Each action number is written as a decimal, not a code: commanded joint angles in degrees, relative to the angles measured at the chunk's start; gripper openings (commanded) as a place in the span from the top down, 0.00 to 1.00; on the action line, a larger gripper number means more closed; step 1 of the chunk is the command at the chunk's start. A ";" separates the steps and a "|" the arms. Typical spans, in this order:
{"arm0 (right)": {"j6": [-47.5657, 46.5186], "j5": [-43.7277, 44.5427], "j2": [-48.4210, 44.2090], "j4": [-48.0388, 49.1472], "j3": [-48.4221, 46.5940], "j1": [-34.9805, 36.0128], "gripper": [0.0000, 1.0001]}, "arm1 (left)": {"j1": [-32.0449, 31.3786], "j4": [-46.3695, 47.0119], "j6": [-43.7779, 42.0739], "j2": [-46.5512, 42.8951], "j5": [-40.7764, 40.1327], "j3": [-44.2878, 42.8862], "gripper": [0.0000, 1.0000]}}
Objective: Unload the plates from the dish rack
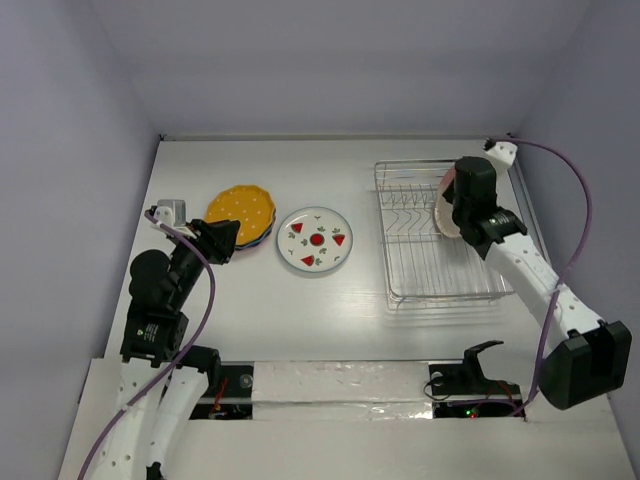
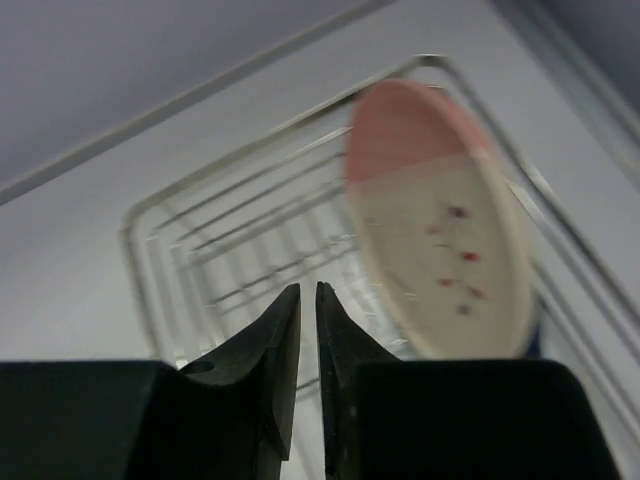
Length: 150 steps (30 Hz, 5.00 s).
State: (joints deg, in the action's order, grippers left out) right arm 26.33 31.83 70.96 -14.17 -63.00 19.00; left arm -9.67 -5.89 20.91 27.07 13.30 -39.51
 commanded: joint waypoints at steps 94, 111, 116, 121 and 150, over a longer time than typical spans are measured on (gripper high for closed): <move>-0.40 -24.01 -15.50 2.84 -5.81 -11.53 1.00 | 0.09 2.55 0.01 0.61 0.32 -2.07 0.73; 0.30 -30.69 -14.36 5.64 -2.22 -11.53 1.00 | 0.09 2.64 0.10 0.88 0.59 -1.98 0.73; 4.25 -30.96 -14.79 10.48 0.33 -11.53 1.00 | 0.09 2.64 0.01 0.97 0.67 -2.06 0.73; 7.68 -34.20 -15.85 14.52 1.57 -11.53 1.00 | 0.09 2.73 0.10 1.06 0.85 -2.07 0.73; 29.66 -49.76 9.27 45.89 1.04 6.74 1.00 | 0.62 2.55 0.01 0.62 0.50 -1.98 0.73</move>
State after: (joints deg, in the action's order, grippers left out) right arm 50.61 -16.73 79.61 16.27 -57.17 24.36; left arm -9.47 -5.87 20.93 27.90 13.45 -39.51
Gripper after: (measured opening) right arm 0.268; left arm 0.266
